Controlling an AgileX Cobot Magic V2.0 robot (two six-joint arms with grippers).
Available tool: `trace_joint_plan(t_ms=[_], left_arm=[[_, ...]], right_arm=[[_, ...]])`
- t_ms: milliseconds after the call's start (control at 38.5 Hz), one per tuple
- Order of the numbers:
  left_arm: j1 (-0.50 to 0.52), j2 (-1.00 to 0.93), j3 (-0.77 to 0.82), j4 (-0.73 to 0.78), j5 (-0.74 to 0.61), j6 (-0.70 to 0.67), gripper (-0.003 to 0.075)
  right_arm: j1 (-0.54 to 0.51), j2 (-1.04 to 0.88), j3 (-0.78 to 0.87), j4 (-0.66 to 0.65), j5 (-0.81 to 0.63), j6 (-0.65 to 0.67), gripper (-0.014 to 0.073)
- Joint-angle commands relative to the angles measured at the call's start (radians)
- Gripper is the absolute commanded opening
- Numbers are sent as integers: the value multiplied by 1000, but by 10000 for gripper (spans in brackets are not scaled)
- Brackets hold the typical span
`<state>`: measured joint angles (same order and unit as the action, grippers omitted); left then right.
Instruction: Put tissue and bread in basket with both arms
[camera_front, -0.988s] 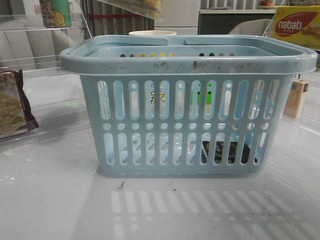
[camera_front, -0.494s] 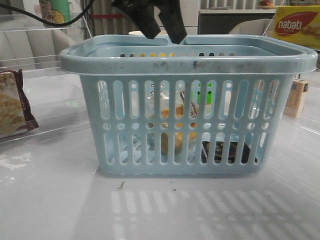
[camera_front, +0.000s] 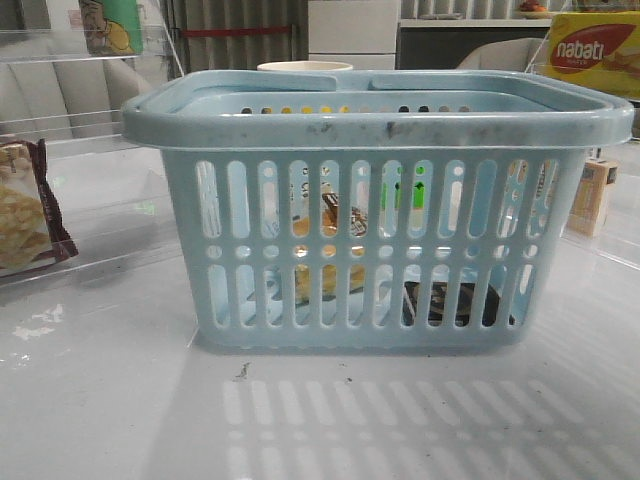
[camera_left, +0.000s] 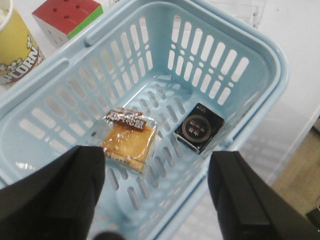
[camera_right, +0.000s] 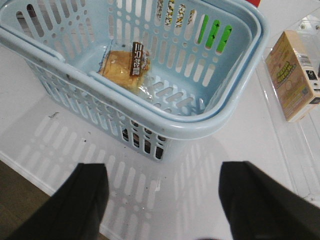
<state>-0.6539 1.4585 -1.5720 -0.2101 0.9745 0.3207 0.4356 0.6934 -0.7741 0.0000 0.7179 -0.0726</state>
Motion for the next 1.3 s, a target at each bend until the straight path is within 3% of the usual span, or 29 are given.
trace_joint_plan(t_ms=[0,260,520,832,936,1040,1274], left_arm=[[-3,-142,78,-14,-54,-11,505],[-3,-409,364,147,-66,-189,505],[-3,-667,628,158,-107,-253,505],[-3,-858,806,158,-151,-269,503],[-3,-865,824,158,-158,-269,448],[-3,-862,822,158,-163,-269,337],[-3,-862,822,158,-197,-269,104]], right_arm=[[-1,-5,-28,-8,-70,-6,569],[-1,-5,-28,-8,-70,-6,569],[-1,-5,-28,-8,-65,-6,569],[-1,-5,-28,-8,-2,-6,569],[-1,-5,-28,-8,20,-6,562],[-1,-5,-28,-8,43,-6,468],[-1,-5,-28,-8,59,-6,117]])
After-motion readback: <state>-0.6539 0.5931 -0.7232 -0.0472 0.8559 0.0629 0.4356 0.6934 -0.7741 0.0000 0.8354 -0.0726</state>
